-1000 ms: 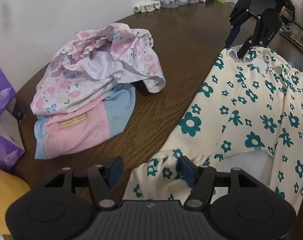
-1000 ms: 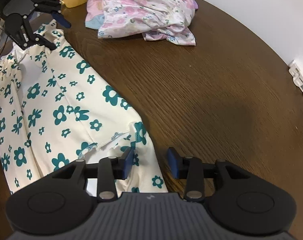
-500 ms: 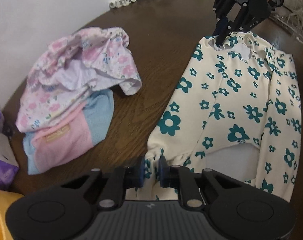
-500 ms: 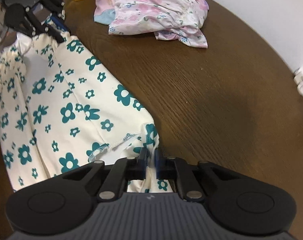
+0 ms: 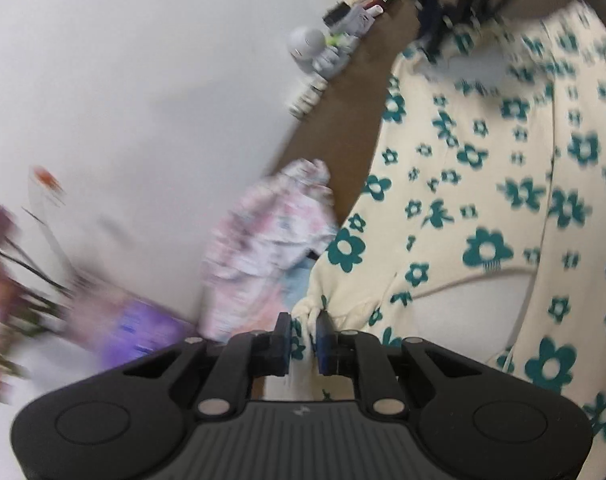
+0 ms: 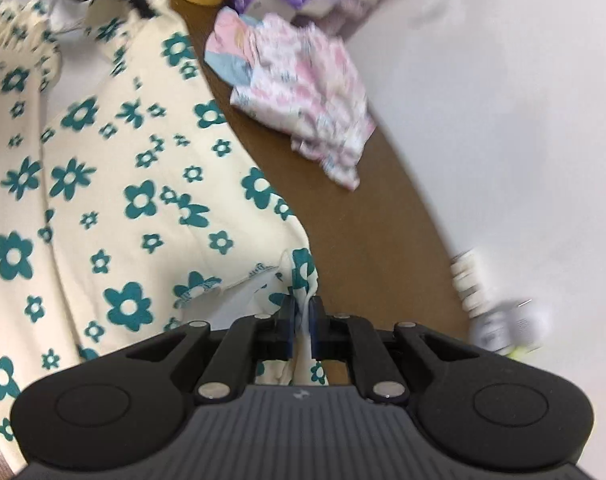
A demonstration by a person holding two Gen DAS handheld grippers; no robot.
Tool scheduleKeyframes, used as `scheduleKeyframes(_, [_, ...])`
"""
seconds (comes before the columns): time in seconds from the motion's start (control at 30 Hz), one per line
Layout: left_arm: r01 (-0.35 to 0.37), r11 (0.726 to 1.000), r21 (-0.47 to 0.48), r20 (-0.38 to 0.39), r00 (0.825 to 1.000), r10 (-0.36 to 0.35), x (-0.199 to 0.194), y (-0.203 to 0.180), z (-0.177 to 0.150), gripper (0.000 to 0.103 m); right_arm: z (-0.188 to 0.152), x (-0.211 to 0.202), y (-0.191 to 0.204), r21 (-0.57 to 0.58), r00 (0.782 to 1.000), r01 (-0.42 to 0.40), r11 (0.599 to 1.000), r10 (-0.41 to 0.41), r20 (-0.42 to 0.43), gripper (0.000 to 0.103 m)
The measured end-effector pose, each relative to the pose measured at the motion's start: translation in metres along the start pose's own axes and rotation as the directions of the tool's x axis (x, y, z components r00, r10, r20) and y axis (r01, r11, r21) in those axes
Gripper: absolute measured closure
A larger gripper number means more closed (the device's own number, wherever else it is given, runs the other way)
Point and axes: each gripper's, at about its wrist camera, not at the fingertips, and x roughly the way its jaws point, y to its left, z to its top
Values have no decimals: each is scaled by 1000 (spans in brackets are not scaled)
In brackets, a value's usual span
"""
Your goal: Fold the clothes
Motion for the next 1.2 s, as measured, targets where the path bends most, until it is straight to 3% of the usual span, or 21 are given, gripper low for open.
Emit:
scheduleKeyframes(0.07, [-111, 992, 65, 41, 993, 109, -14, -23, -6, 92, -3, -16, 19, -43, 994, 103, 994, -101, 35, 97])
scheduleKeyframes(0.13, [-180, 978, 104, 78, 982, 172, -27, -44, -14, 92, -10, -30, 38, -81, 981, 186, 979, -181, 68, 97])
scheduleKeyframes(0.27, [-217, 968, 127, 114, 973, 203, -48, -72, -24, 92, -28, -48, 84, -205, 942, 331, 921, -308, 135, 97])
scheduleKeyframes(0.43, [-244, 952, 185, 138, 965, 221, -63, -96, -34, 92, -49, -52, 134, -363, 896, 444, 819, -404, 186, 97])
scheduleKeyframes(0.67, [-235, 942, 240, 128, 969, 210, -67, -115, -42, 92, -55, -42, 163, -414, 872, 488, 768, -449, 194, 97])
scheduleKeyframes(1.2, [-195, 950, 242, 82, 980, 180, -79, -133, -41, 87, -62, -43, 195, -413, 882, 467, 782, -445, 155, 97])
